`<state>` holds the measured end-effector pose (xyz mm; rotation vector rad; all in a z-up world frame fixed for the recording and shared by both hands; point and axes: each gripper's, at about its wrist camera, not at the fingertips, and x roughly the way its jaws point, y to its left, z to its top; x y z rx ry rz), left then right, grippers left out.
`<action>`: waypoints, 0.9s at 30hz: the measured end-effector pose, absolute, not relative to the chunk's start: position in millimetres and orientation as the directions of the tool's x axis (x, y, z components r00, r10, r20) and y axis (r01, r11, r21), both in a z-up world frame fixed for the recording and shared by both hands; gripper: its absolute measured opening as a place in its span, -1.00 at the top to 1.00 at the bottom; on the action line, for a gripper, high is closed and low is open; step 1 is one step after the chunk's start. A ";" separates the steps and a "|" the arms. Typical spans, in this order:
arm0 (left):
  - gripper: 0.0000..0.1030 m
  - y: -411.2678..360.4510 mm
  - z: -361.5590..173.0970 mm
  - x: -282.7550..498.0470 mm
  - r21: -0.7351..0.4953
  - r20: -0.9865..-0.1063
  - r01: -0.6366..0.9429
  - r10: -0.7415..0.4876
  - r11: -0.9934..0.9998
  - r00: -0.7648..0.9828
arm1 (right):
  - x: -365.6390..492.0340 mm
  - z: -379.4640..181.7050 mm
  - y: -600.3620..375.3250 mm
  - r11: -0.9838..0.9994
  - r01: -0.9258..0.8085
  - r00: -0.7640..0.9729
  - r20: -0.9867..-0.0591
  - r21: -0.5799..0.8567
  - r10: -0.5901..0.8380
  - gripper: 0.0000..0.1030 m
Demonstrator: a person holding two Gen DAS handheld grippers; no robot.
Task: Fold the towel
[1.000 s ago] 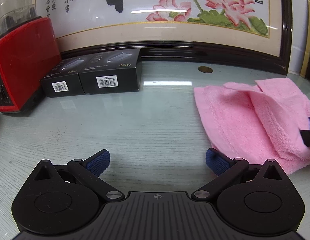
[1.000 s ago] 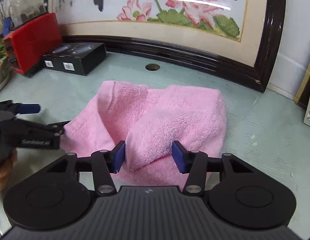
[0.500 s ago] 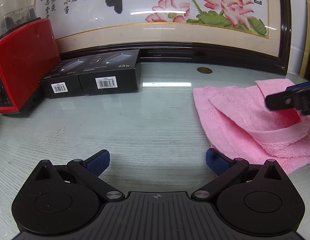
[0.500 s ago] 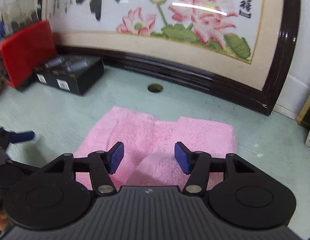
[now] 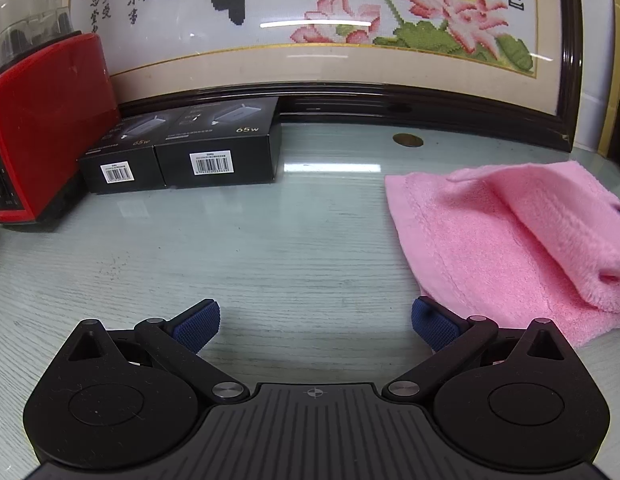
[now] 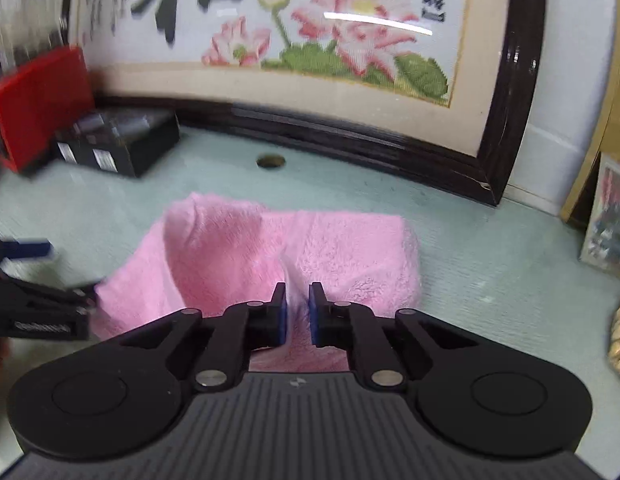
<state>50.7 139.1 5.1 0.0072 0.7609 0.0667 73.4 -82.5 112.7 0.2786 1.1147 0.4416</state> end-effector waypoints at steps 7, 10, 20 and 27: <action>-1.00 137.7 4.8 50.3 0.035 -0.684 -0.054 0.063 0.998 0.727 | 78.0 120.3 -100.6 0.664 -0.173 0.364 -0.580 0.727 0.729 0.81; -1.00 138.7 4.5 50.7 0.026 -0.686 -0.054 0.057 0.998 0.726 | 79.0 116.1 -82.9 0.636 -0.193 0.340 -0.557 0.747 0.758 0.80; -1.00 138.4 4.1 51.5 0.025 -0.685 -0.052 0.055 0.998 0.727 | 68.9 90.1 -45.3 0.598 -0.188 0.217 -0.561 0.779 0.799 0.71; -1.00 139.2 3.7 51.7 0.023 -0.684 -0.048 0.051 0.999 0.728 | 69.1 99.5 -38.9 0.699 -0.220 0.249 -0.653 0.681 0.715 0.33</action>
